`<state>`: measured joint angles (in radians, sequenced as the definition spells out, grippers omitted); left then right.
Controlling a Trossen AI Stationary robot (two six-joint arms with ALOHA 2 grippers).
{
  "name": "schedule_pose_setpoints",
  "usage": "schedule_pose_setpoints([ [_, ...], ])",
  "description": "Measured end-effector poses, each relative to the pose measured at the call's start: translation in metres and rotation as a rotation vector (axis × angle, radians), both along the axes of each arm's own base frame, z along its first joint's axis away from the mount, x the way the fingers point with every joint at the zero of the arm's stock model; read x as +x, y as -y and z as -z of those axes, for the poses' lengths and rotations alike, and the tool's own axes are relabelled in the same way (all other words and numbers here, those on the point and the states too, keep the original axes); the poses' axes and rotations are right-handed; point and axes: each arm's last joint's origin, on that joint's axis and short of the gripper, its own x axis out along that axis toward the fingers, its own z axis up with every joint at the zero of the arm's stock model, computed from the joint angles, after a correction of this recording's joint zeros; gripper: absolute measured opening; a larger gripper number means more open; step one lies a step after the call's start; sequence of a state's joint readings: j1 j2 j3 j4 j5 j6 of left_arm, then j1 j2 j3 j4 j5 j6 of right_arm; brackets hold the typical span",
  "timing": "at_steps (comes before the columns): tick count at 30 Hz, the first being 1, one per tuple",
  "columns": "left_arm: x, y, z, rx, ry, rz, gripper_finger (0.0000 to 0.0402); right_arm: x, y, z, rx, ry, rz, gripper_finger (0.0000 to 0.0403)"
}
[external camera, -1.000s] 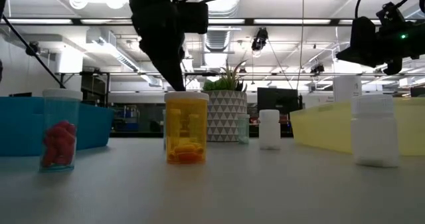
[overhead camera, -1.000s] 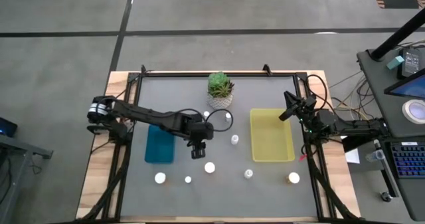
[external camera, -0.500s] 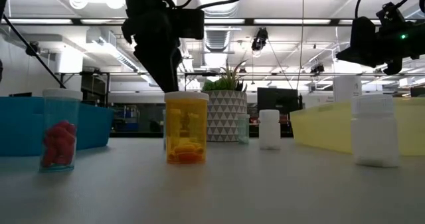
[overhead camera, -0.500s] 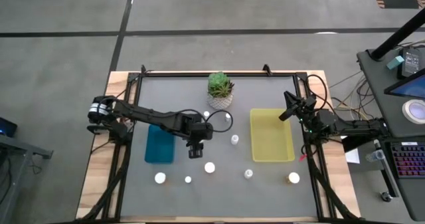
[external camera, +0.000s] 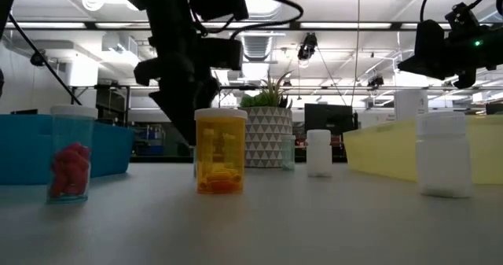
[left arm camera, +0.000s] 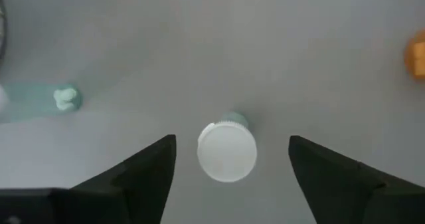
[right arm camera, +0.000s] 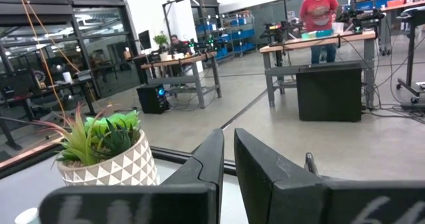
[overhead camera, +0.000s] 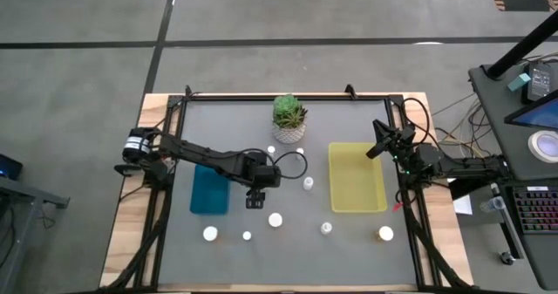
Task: Pick and place medicine bottles into bin by pill shape (circle, oval)
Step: Put the bottom blue tablet bottle into the left blue bin
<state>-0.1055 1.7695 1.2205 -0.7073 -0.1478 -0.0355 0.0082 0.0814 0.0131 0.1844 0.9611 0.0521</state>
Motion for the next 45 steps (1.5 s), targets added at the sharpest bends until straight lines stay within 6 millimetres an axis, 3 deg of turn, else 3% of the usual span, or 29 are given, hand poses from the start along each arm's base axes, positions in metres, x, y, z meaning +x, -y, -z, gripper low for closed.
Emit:
schedule_pose_setpoints([
  [21,0.002,0.000,-0.004,0.014,0.020,0.013,0.0090,0.000,0.000,0.000,-0.002,-0.004,0.000,0.0029],
  [30,0.003,0.001,-0.007,0.020,0.028,0.012,0.0091,0.000,0.000,0.000,-0.025,-0.036,0.003,0.0029],
  [45,0.014,0.007,-0.038,0.035,0.094,0.020,0.0092,0.000,0.000,-0.001,-0.030,-0.035,0.004,0.0029],
])
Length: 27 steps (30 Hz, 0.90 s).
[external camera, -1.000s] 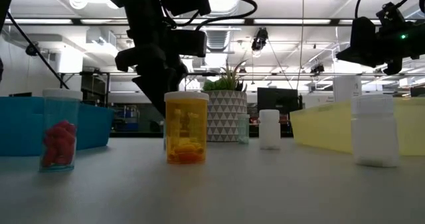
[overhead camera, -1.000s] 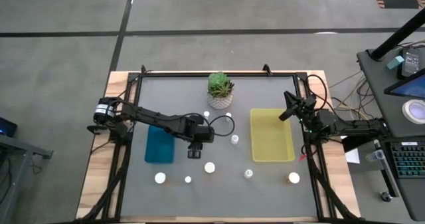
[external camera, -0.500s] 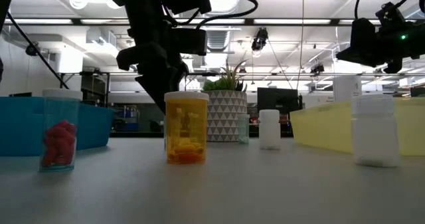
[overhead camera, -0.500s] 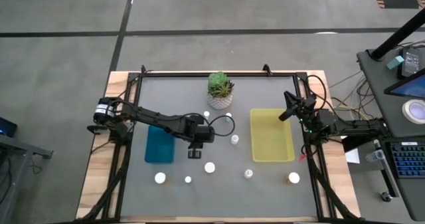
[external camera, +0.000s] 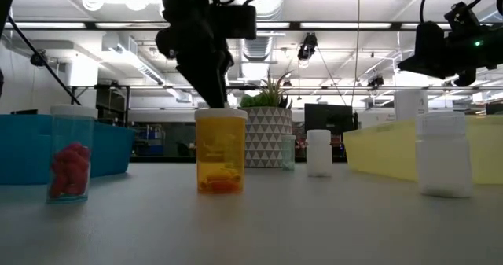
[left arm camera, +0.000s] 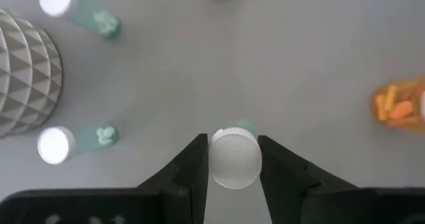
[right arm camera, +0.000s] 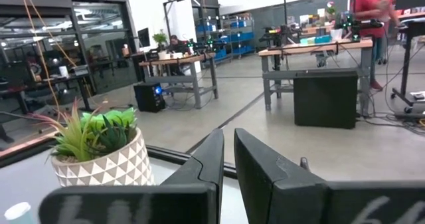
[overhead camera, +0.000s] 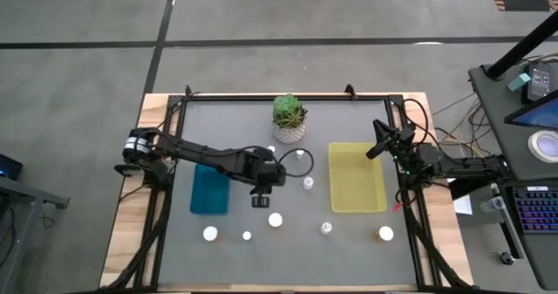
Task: Pick and place medicine bottles into bin by pill shape (circle, oval)
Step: Put the bottom blue tablet bottle into the left blue bin
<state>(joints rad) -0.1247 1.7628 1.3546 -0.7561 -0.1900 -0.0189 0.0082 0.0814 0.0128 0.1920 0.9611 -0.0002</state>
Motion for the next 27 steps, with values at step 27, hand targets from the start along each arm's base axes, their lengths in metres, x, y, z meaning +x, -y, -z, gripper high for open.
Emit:
schedule_pose_setpoints([
  [27,0.000,0.025,-0.050,0.018,0.137,0.122,0.0093,0.015,-0.017,-0.038,-0.066,0.076,-0.727,0.0029],
])
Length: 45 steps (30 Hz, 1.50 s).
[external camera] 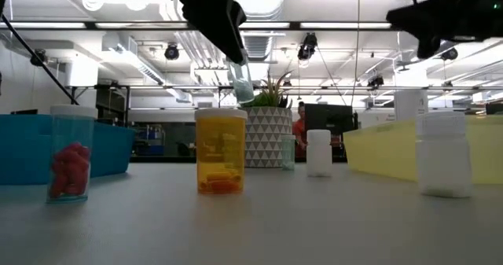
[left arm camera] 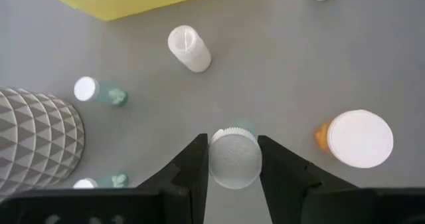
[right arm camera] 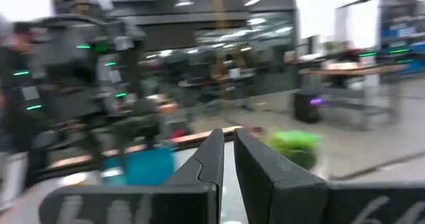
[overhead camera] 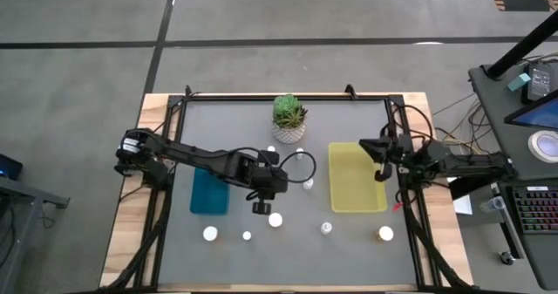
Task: Pick and place medicine bottles into bin by pill shape (circle, oval)
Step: Put the bottom blue tablet bottle into the left blue bin
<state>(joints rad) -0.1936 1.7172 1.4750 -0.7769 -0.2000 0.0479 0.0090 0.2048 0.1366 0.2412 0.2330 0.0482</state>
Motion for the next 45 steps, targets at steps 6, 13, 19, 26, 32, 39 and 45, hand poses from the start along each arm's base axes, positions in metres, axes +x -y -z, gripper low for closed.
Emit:
schedule_pose_setpoints([
  [6,0.000,0.000,0.000,0.046,-0.004,0.039,0.0093,0.031,-0.006,-0.003,0.009,-0.189,-0.117,0.0029],
  [13,0.000,-0.001,0.000,0.079,-0.008,0.084,0.0093,0.072,-0.018,-0.008,-0.042,-0.367,-0.177,0.0029],
  [19,0.000,0.000,0.001,0.083,-0.011,0.088,0.0093,0.108,-0.032,-0.013,-0.102,-0.474,-0.230,0.0029],
  [26,-0.007,0.008,-0.002,0.087,-0.032,0.108,0.0093,0.147,-0.049,-0.015,-0.144,-0.540,-0.275,0.0029],
  [32,-0.021,0.017,-0.013,0.084,-0.017,0.096,0.0093,0.171,-0.058,-0.014,-0.176,-0.558,-0.294,0.0029],
  [39,-0.039,0.028,-0.027,0.082,0.003,0.061,0.0093,0.190,-0.062,-0.011,-0.190,-0.556,-0.295,0.0029],
  [45,-0.058,0.034,-0.034,0.059,-0.031,0.026,0.0093,0.198,-0.063,-0.010,-0.208,-0.503,-0.293,0.0029],
])
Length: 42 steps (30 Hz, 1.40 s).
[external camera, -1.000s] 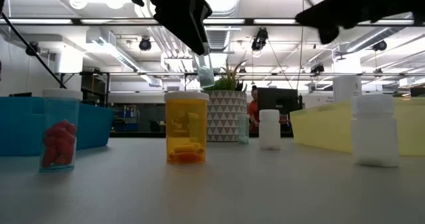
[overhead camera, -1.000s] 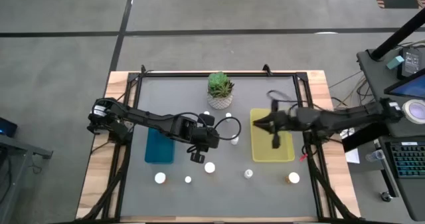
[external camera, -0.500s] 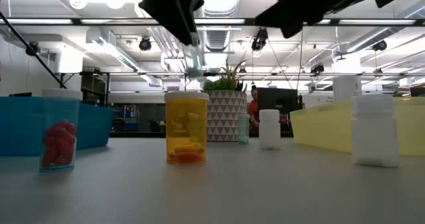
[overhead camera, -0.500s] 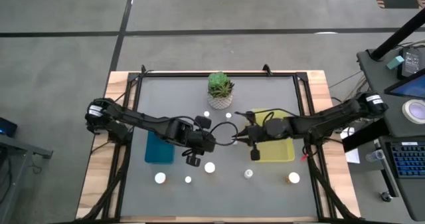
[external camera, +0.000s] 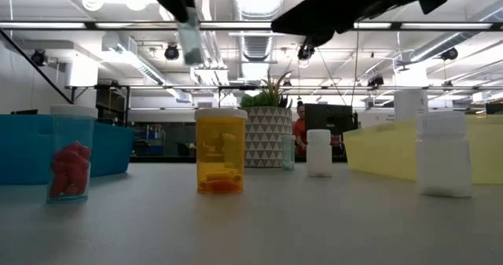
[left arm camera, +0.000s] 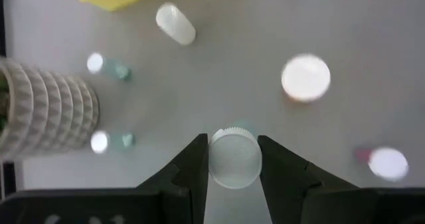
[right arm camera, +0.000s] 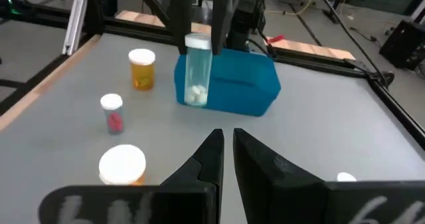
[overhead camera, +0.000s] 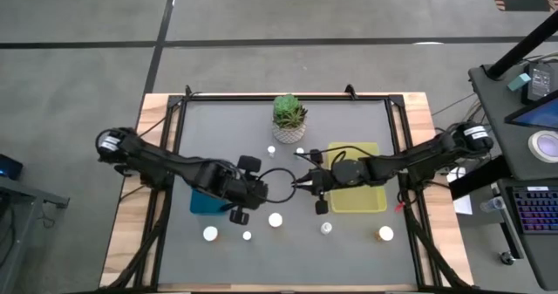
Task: Pick and place medicine bottles into bin by pill shape (circle, oval)
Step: Put the bottom blue tablet bottle into the left blue bin
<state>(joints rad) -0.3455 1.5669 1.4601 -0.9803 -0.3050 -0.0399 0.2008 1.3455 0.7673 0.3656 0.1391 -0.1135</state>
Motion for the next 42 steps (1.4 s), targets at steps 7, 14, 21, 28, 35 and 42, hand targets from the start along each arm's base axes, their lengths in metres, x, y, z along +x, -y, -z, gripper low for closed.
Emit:
schedule_pose_setpoints([
  [7,-0.033,0.000,-0.007,-0.023,-0.109,-0.110,0.0093,0.000,0.000,-0.001,0.009,0.013,0.002,0.0029],
  [14,-0.072,-0.015,-0.007,-0.051,-0.122,-0.228,0.0093,-0.001,0.000,-0.003,0.011,0.019,0.002,0.0029],
  [21,-0.116,-0.037,0.017,-0.092,-0.115,-0.367,0.0093,0.000,0.000,-0.003,0.011,0.018,0.003,0.0029],
  [28,-0.132,-0.057,0.056,-0.104,-0.135,-0.484,0.0093,-0.001,0.000,-0.002,0.011,0.017,0.003,0.0029],
  [35,-0.129,-0.069,0.089,-0.066,-0.218,-0.556,0.0093,-0.001,0.000,-0.002,0.011,0.015,0.003,0.0029],
  [42,-0.114,-0.069,0.107,-0.044,-0.254,-0.546,0.0093,-0.001,0.000,-0.002,0.009,0.011,0.003,0.0029],
])
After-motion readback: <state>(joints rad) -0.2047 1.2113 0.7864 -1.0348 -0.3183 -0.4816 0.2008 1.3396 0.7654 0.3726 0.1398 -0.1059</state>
